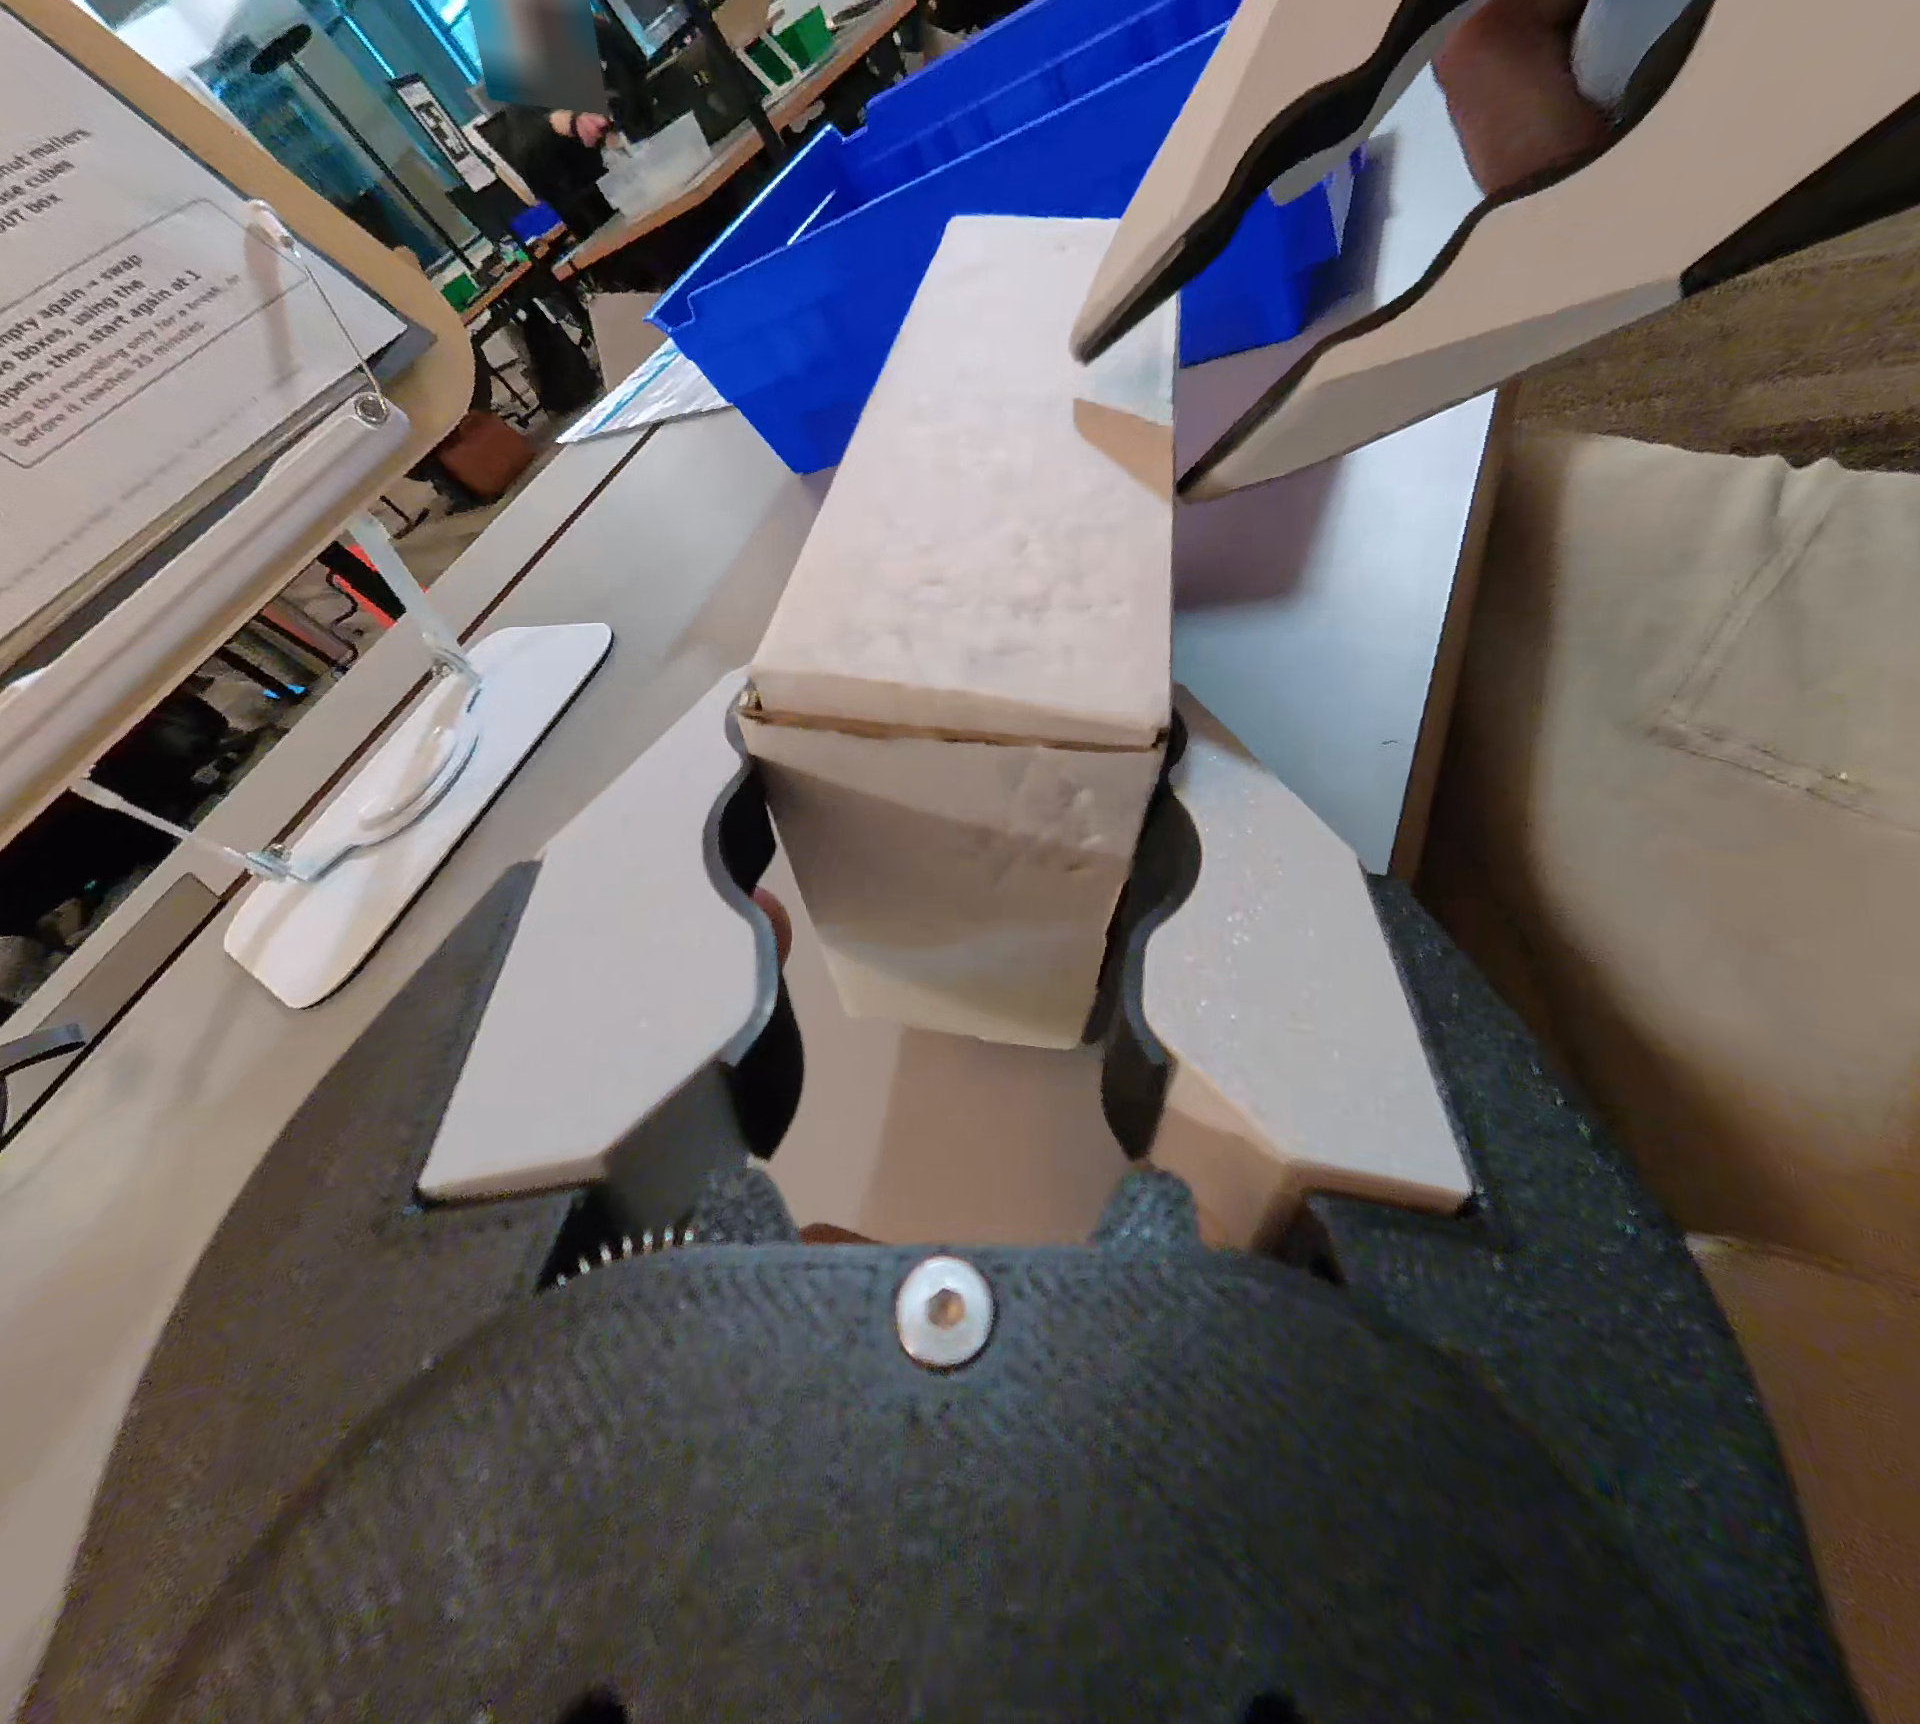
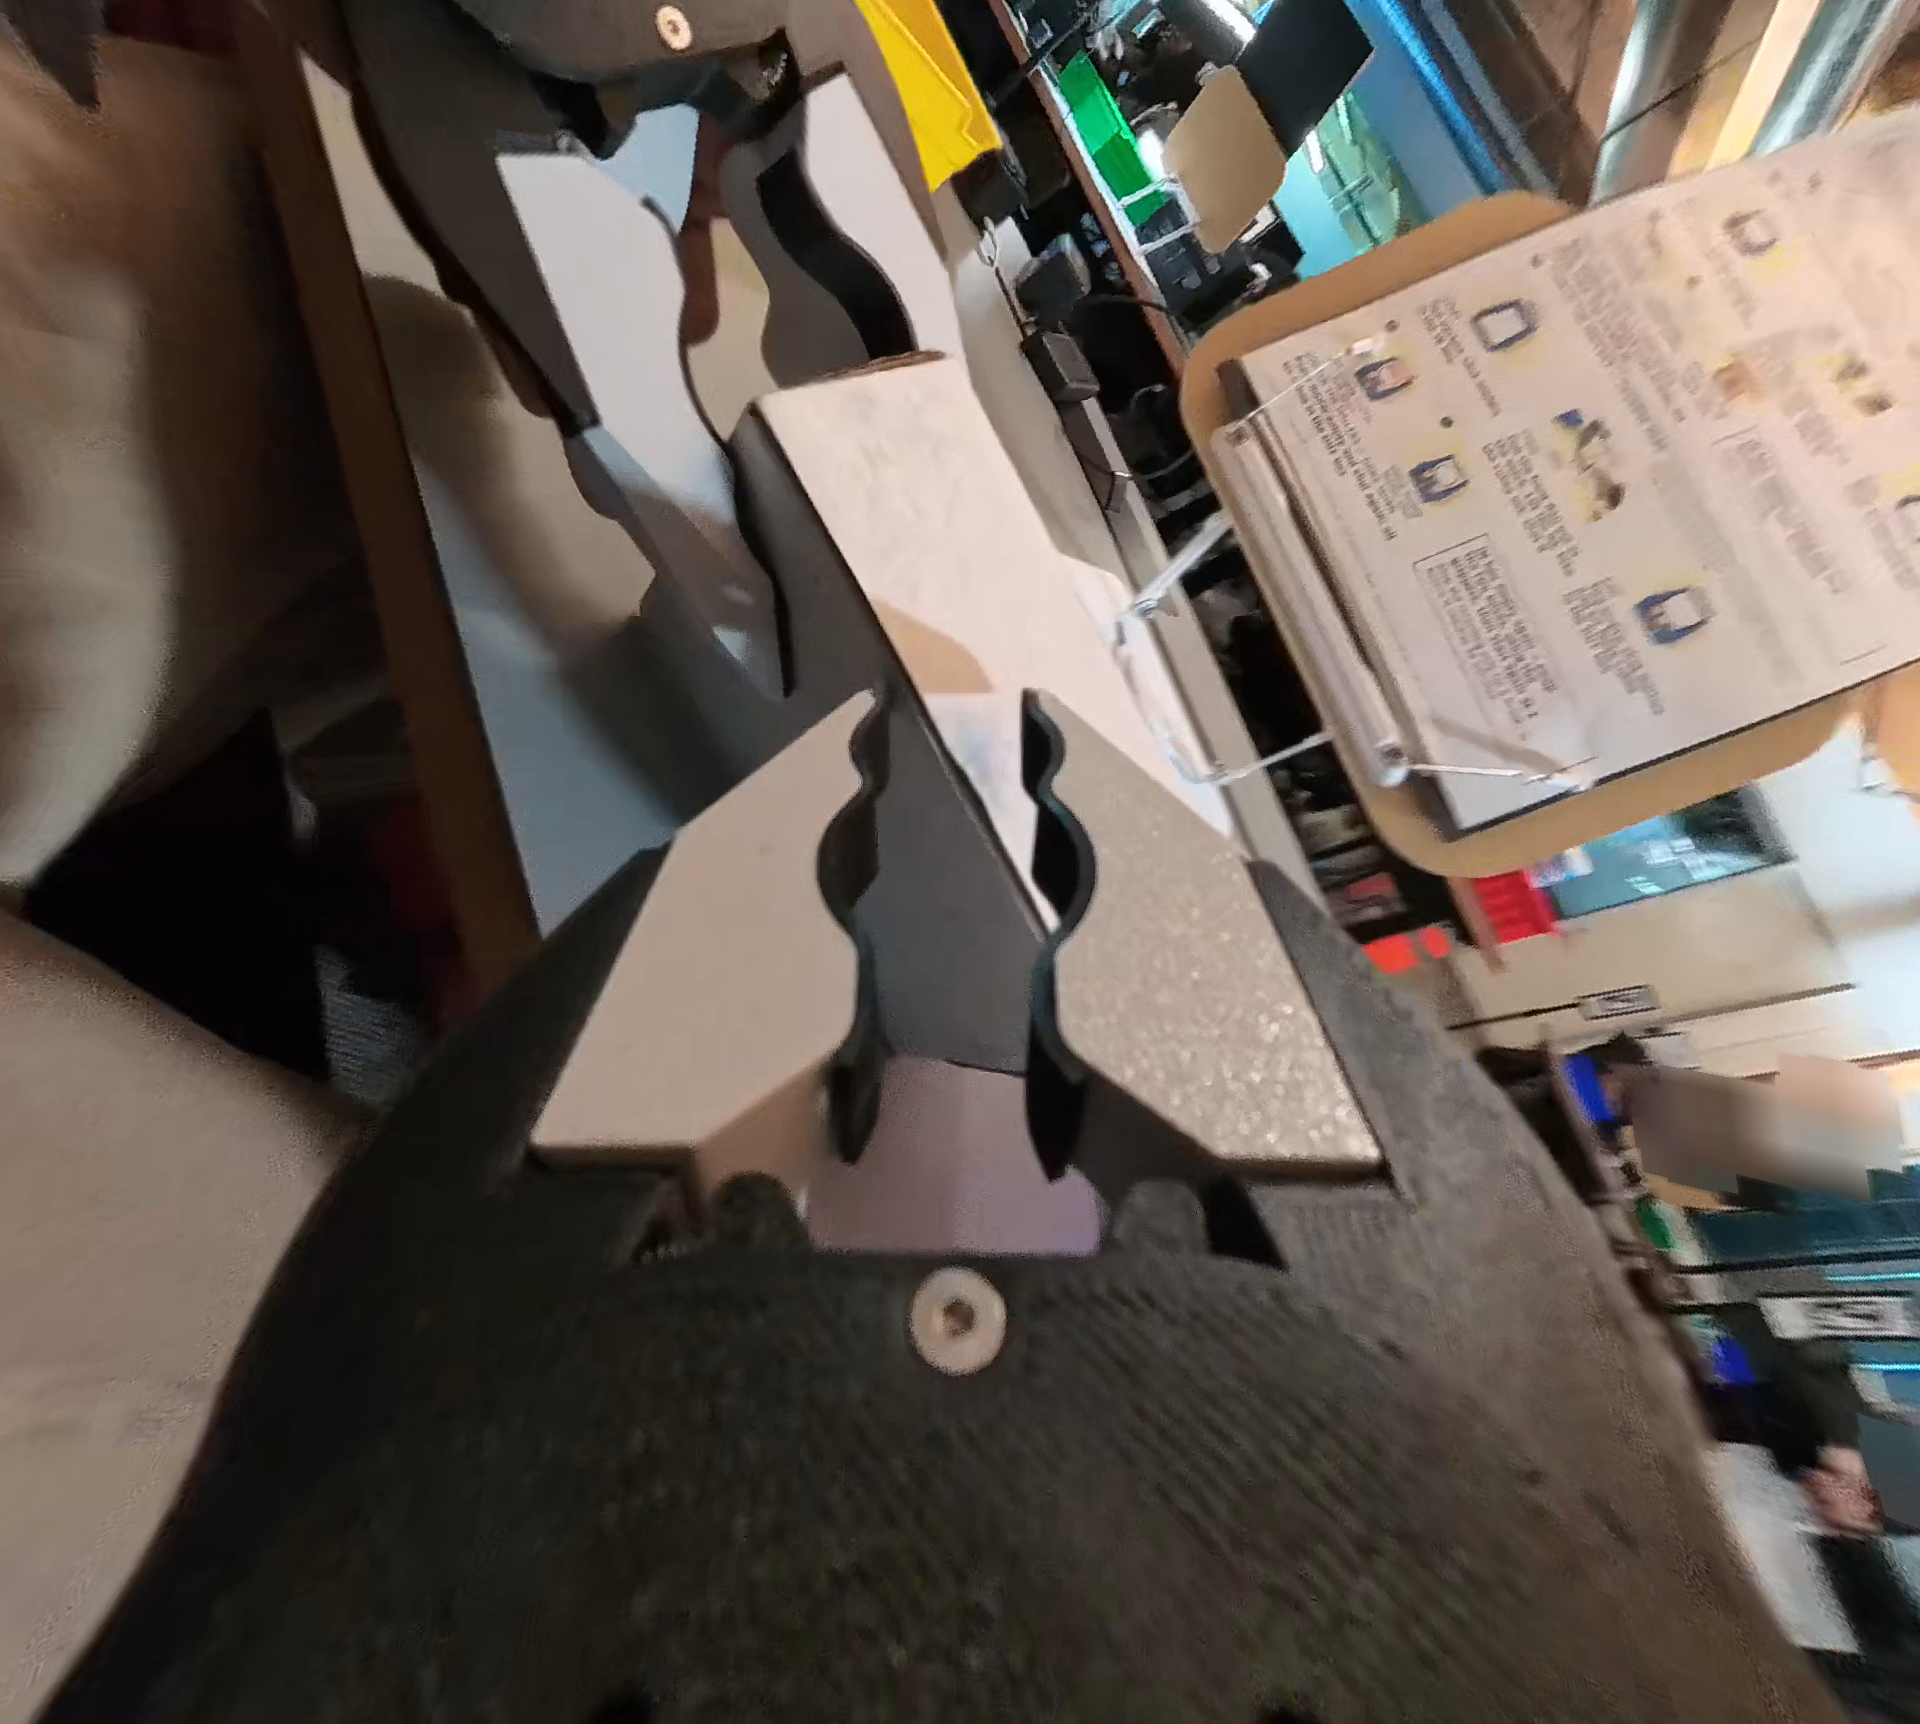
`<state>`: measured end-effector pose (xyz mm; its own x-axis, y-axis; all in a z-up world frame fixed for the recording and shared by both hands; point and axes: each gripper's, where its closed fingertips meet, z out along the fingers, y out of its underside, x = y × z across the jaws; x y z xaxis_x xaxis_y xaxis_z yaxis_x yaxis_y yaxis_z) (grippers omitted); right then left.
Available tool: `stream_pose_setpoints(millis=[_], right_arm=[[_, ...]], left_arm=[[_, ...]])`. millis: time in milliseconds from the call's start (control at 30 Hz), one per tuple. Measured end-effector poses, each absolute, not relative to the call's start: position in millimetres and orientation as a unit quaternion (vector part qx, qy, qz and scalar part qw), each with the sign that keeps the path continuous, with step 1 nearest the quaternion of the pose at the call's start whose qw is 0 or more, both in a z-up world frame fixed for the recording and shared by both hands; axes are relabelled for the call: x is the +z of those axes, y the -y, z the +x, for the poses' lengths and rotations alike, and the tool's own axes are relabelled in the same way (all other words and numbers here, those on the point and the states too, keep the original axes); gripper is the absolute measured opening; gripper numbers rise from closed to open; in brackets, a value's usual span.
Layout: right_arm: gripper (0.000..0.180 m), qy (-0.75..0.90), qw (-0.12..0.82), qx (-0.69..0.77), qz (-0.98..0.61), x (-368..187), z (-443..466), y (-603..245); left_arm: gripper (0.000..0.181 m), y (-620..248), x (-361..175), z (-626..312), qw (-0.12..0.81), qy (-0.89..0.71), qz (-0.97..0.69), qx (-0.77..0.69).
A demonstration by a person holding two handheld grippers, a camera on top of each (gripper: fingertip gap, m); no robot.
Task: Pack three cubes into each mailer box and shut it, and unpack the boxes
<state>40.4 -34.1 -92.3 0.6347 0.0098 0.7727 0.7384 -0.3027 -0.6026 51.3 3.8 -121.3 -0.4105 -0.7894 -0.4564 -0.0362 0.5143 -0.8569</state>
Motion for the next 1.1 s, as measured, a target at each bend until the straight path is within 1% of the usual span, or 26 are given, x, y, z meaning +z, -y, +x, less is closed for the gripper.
stream_pose_setpoints(millis=[33, 167, 333, 533, 567, 767, 833, 900, 1000, 1033, 1100], right_arm=[[0.023, 0.268, 0.523, -0.364, -0.723, -91.3, 39.5, 34.4], [0.021, 0.296, 0.497, -0.415, -0.702, -89.3, 36.1, 34.8], [0.026, 0.316, 0.477, -0.44, -0.692, -88.9, 38.8, 37.5], [0.031, 0.314, 0.474, -0.455, -0.685, -84.2, 41.8, 40.6], [0.029, 0.314, 0.476, -0.457, -0.682, -83.2, 40.5, 40.4], [0.029, 0.313, 0.471, -0.467, -0.68, -82.7, 40.2, 39.3], [0.024, 0.32, 0.462, -0.482, -0.672, -82.8, 40.4, 38.4], [0.015, 0.342, 0.438, -0.511, -0.655, -85.1, 39.7, 37.1], [0.011, 0.361, 0.411, -0.549, -0.632, -85.0, 38.4, 35.2], [0.014, 0.357, 0.413, -0.55, -0.633, -84.0, 38.2, 34.8], [0.026, 0.339, 0.424, -0.545, -0.638, -78.6, 40.0, 35.0]], left_arm=[[0.07, -3.9, -121.4, 51.6, 0.466, -0.737, -0.28, -0.401], [0.069, -2.1, -120.7, 52.6, 0.47, -0.737, -0.286, -0.392], [0.07, -2.2, -121.7, 53.0, 0.479, -0.74, -0.281, -0.379], [0.069, -2.8, -122.4, 52.5, 0.481, -0.743, -0.28, -0.372], [0.07, -2.6, -122.5, 52.4, 0.481, -0.744, -0.282, -0.369], [0.07, -1.6, -122.6, 53.3, 0.48, -0.742, -0.292, -0.366], [0.068, -0.9, -122.1, 53.9, 0.471, -0.738, -0.306, -0.374], [0.068, -0.3, -121.2, 54.1, 0.459, -0.737, -0.315, -0.383], [0.068, -0.5, -121.0, 53.5, 0.441, -0.738, -0.329, -0.391], [0.068, -1.4, -122.3, 53.2, 0.441, -0.74, -0.329, -0.386], [0.069, -3.4, -125.2, 53.0, 0.441, -0.746, -0.329, -0.375]])
